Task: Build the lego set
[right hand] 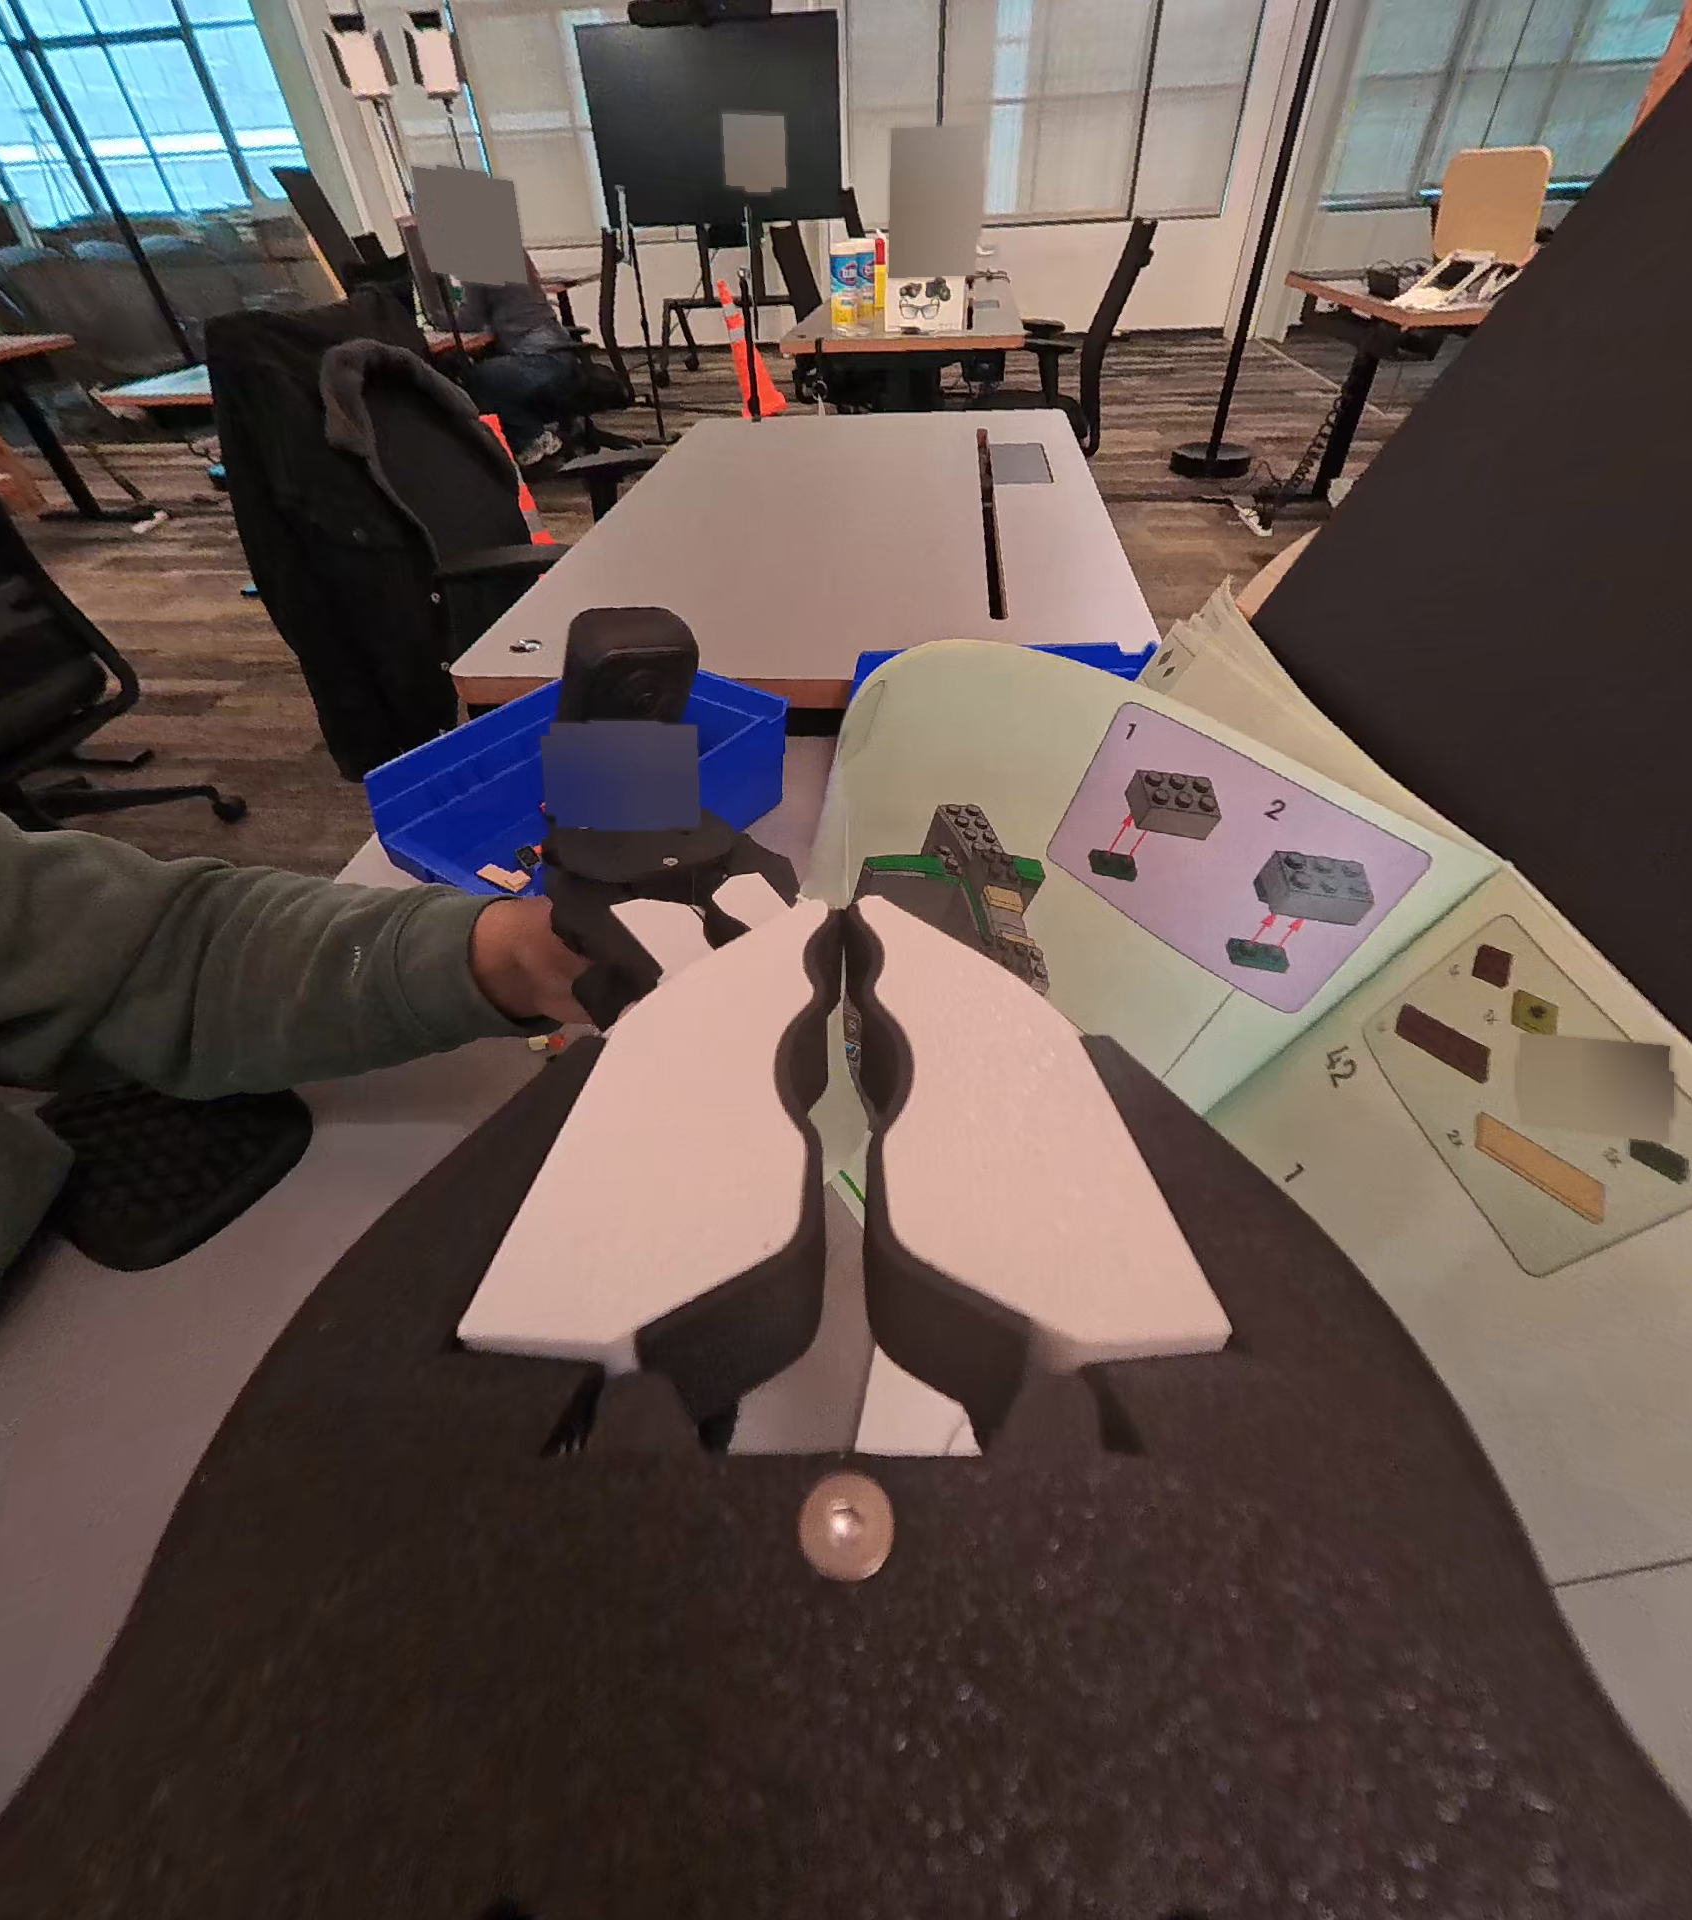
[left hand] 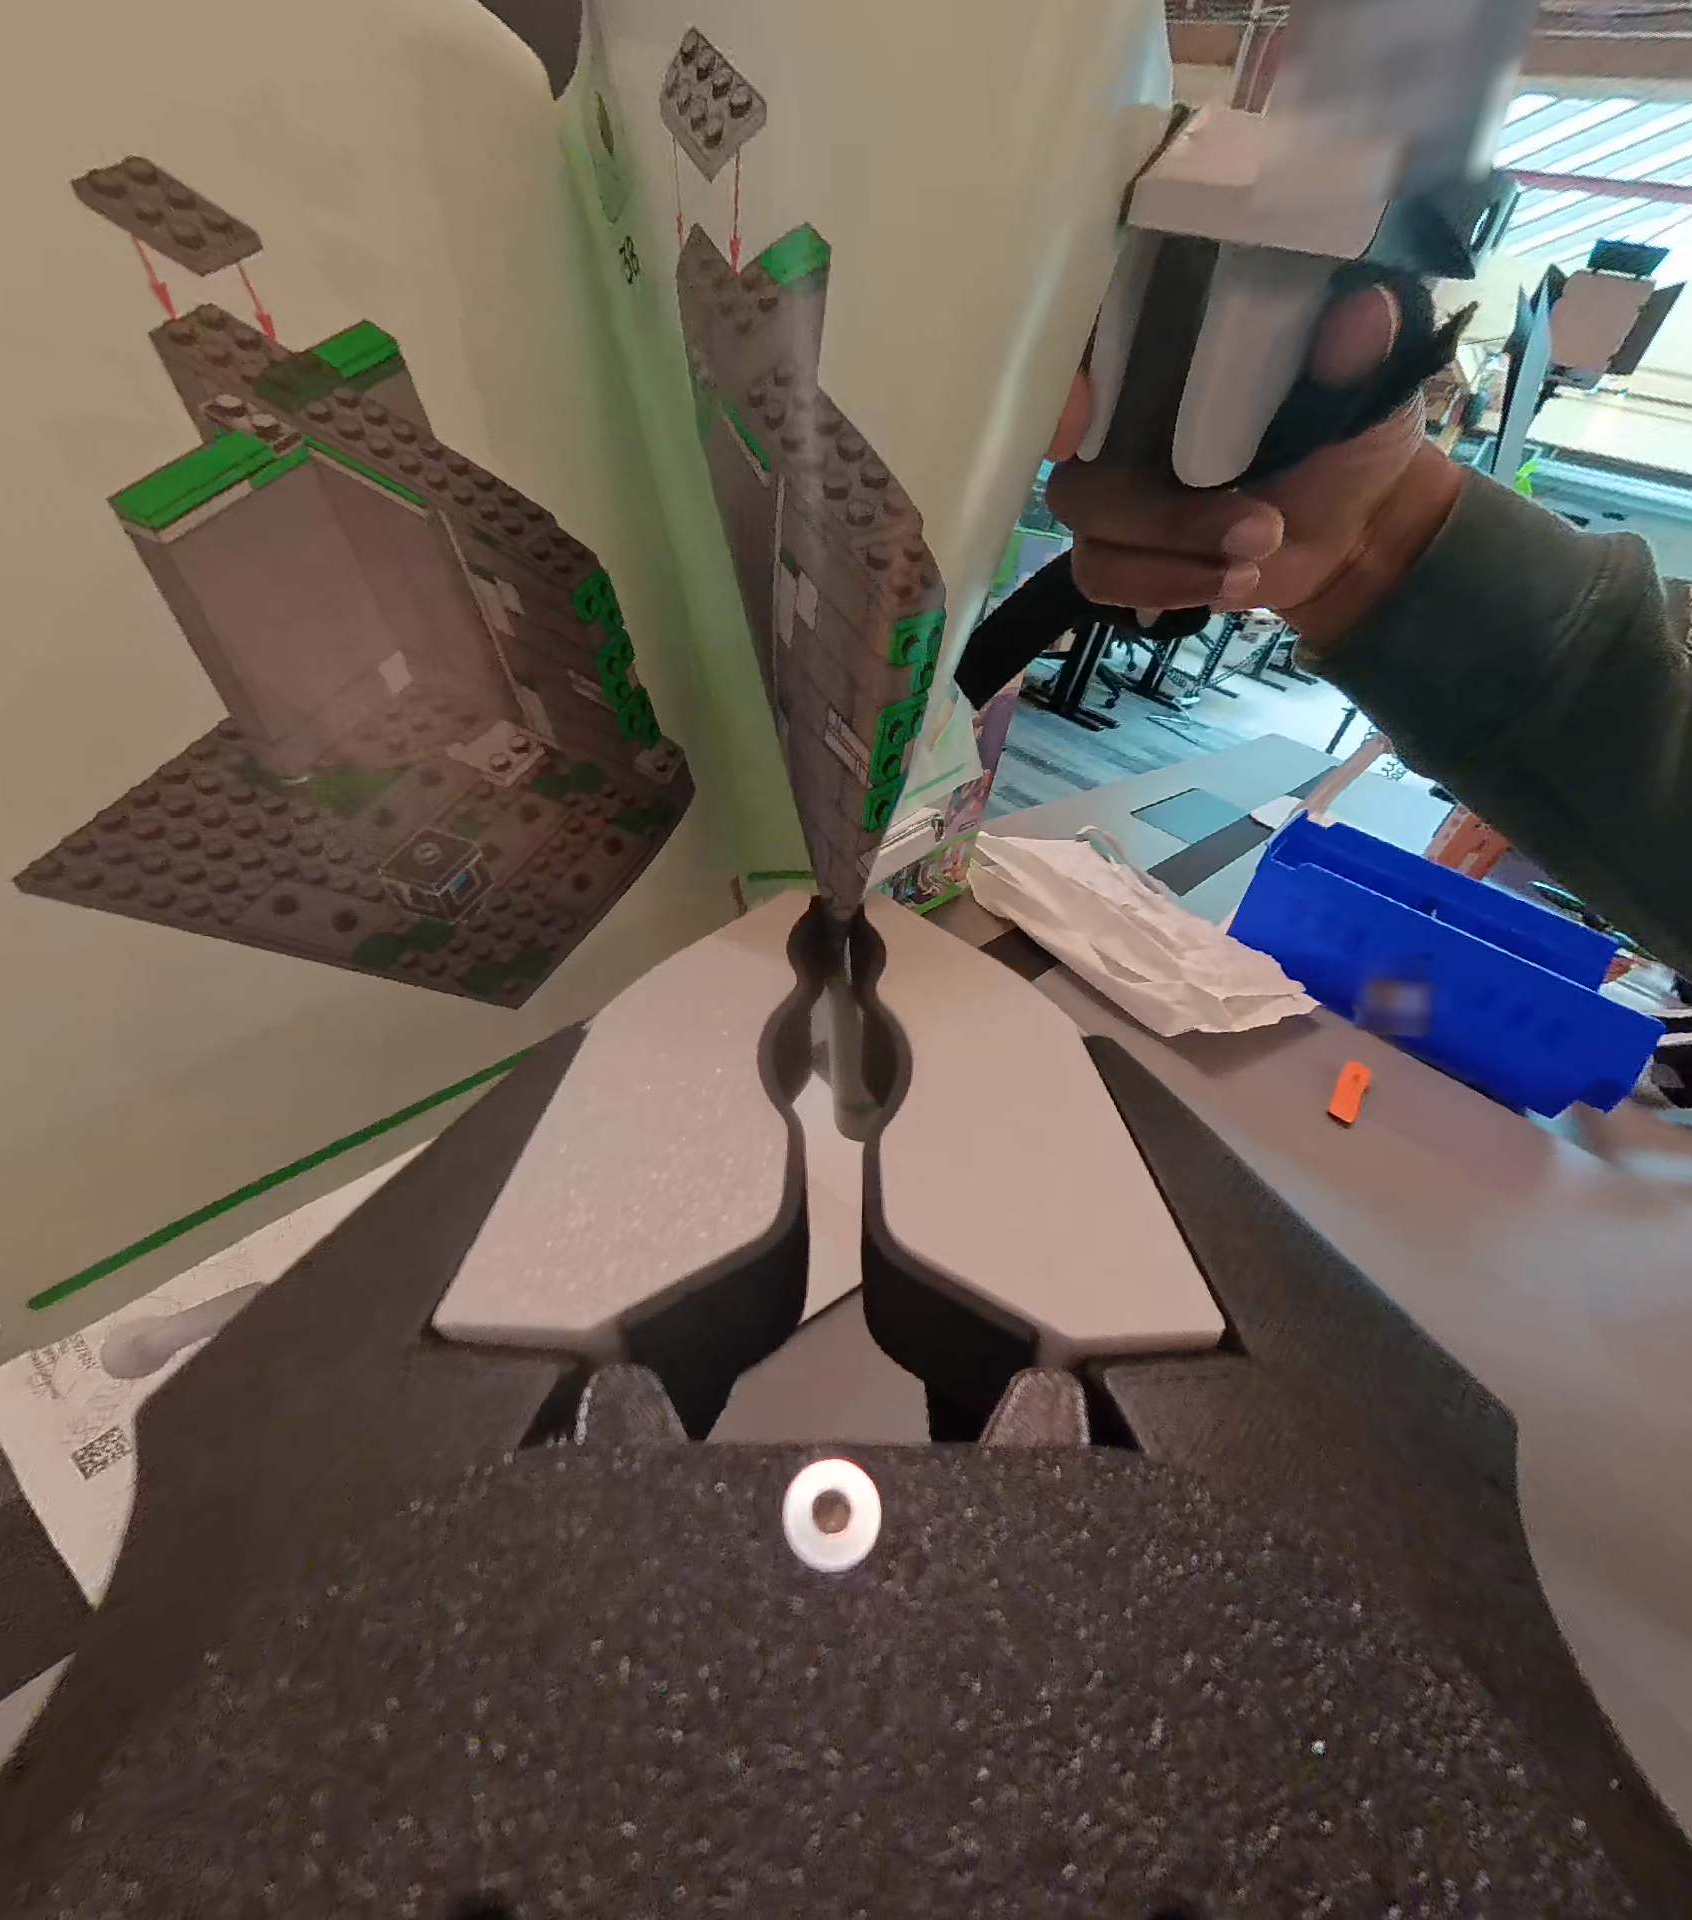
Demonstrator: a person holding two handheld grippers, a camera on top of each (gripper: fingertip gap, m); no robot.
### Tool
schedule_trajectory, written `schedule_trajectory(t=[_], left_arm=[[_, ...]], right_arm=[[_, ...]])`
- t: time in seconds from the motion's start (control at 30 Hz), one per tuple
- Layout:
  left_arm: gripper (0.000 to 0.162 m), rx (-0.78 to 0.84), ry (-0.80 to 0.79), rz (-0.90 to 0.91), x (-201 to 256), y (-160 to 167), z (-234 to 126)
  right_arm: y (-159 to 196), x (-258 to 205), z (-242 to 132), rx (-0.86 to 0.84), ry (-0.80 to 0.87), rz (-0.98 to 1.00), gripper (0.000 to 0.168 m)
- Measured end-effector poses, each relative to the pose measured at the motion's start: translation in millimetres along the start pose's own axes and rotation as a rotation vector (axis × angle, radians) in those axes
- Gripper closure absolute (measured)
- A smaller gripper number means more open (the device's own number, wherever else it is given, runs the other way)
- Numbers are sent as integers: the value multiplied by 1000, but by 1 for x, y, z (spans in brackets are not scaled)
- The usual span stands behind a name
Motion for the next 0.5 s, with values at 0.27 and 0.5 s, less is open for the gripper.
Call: schedule_trajectory(t=[0.27,0.5], left_arm=[[160,41,107,-80,6,-2,-3],[161,45,146,-107,8,1,0]], right_arm=[[-2,-4,2,30,4,-7,152],[-4,-2,8,73,23,-8,148]])
Point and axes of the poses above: each gripper's, where its closed fingertips meet, z out along the fingers, y out of its underside, x = y × z across the jaws, the point moved 2 cm from there along -z, back along the fingers, and after that the axes turned 3 degrees about -x, right-handed, at the moved point
